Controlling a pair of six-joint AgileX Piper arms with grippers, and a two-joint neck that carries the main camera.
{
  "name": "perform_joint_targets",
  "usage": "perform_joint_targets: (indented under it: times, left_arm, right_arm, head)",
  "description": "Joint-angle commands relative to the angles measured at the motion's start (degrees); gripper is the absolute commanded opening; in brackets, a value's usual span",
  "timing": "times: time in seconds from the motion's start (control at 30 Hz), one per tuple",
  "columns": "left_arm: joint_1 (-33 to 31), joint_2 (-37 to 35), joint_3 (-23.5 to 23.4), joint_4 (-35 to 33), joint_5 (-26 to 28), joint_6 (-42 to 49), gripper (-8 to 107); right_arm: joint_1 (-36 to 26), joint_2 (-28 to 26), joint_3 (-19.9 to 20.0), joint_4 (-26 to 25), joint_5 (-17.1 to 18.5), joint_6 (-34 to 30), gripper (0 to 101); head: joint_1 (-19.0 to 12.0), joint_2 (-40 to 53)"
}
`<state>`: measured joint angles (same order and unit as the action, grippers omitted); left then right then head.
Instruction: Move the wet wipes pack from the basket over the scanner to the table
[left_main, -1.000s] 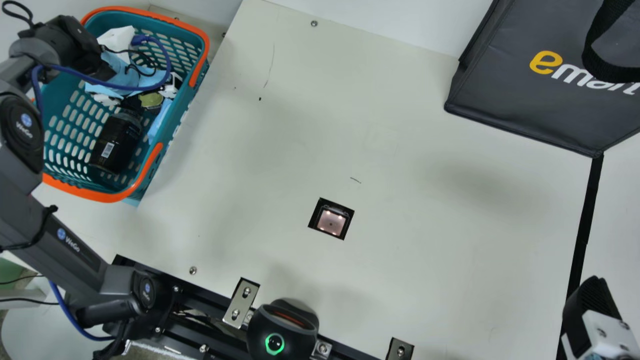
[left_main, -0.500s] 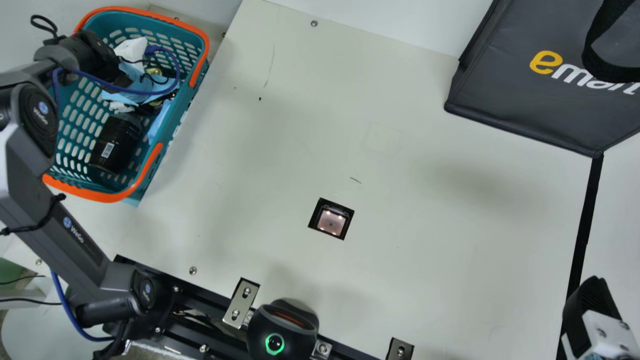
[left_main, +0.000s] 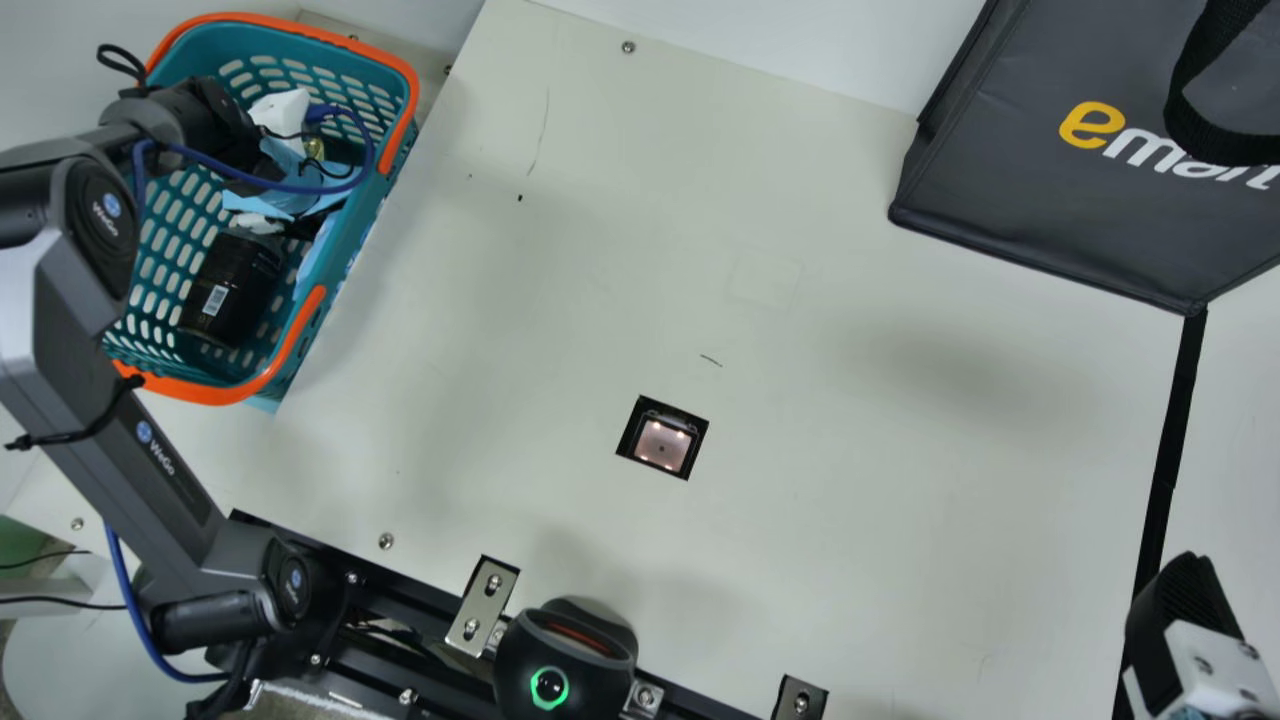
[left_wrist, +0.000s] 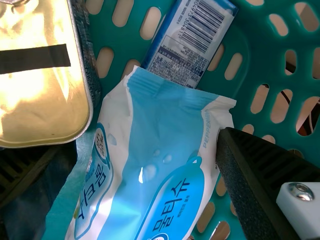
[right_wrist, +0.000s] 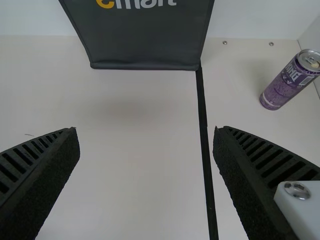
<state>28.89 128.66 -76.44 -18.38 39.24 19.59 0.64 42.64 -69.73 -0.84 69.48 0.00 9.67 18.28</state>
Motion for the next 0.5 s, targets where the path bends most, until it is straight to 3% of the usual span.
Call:
perform_joint_targets:
  times: [0.0,0.07,0.47]
  left_arm:
    - [-0.24,0.16,0.12,-0.24,0.06,0.04,90]
    - [-0.38,0.2,0.3,-0.45,-0.01,0.21,90]
    - [-0.46,-0.86,1.43,-2.85,0.09,1.43,10]
  right_arm:
    - [0.0,0.0,0.0,0.0,0.0,0.0,95]
    - [0.0,0.0,0.0,0.0,0.0,0.0,95]
    - [0.0,0.0,0.0,0.0,0.0,0.0,95]
  head:
    - [-1.75,0.14]
    - [-1.75,0.14]
    - [-1.75,0.14]
